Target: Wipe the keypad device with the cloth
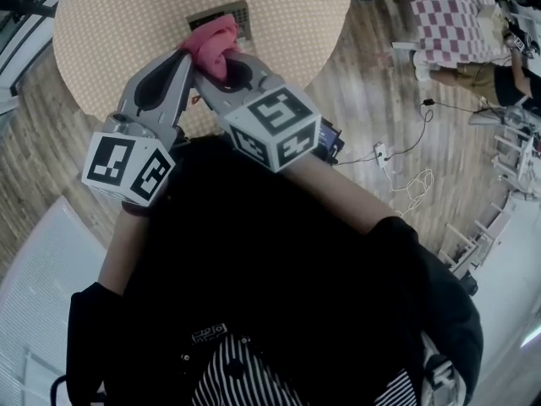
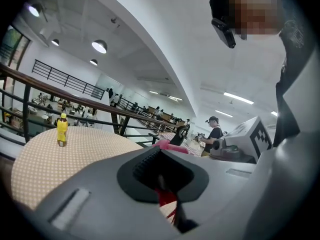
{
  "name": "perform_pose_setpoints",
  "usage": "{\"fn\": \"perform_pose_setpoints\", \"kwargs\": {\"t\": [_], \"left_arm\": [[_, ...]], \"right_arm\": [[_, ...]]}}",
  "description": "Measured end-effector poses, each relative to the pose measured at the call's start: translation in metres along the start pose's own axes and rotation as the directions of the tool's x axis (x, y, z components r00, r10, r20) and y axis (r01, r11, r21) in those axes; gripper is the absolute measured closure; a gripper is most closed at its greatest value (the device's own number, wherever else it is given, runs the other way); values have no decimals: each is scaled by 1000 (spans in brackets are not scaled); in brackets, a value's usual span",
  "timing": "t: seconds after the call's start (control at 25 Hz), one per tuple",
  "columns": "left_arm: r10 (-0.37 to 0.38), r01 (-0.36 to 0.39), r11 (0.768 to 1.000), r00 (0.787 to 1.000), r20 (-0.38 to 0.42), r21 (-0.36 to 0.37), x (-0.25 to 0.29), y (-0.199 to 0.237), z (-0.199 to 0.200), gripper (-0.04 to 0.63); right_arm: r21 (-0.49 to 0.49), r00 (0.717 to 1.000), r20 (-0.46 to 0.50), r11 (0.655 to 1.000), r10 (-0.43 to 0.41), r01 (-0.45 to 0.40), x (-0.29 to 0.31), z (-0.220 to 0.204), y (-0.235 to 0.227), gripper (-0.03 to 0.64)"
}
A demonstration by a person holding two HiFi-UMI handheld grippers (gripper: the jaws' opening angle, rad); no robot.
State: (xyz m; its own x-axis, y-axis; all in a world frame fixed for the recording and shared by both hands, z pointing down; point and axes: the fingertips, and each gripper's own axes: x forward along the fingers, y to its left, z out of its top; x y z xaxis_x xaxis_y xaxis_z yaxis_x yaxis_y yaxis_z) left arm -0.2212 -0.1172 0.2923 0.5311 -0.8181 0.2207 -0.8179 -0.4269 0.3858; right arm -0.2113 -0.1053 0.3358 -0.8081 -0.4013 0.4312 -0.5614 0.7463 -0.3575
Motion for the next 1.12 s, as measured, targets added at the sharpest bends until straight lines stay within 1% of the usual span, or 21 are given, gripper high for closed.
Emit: {"fn": "perform_pose_setpoints", "kwargs": {"t": [0.2, 0.32, 0.68, 0.88, 1.12], "left_arm": [[38, -38, 999, 999, 4, 7, 3, 19, 18, 601], [50, -50, 999, 999, -13, 16, 13, 24, 19, 601], [59, -60, 998, 995, -86, -7, 51, 30, 7, 601], [66, -67, 998, 991, -118, -2, 71, 35, -1, 601], [70, -72, 997, 990, -123, -17, 85, 43, -12, 601]], "right_arm": [[-24, 998, -7, 998, 55, -55, 19, 19, -1, 541], [-26, 997, -16, 997, 75, -75, 25, 23, -11, 541], [17, 996, -31, 996, 85, -84, 33, 16, -48, 541], [35, 995, -36, 995, 94, -93, 37, 12, -67, 540], [50, 994, -59, 995, 90, -87, 44, 4, -82, 541]]}}
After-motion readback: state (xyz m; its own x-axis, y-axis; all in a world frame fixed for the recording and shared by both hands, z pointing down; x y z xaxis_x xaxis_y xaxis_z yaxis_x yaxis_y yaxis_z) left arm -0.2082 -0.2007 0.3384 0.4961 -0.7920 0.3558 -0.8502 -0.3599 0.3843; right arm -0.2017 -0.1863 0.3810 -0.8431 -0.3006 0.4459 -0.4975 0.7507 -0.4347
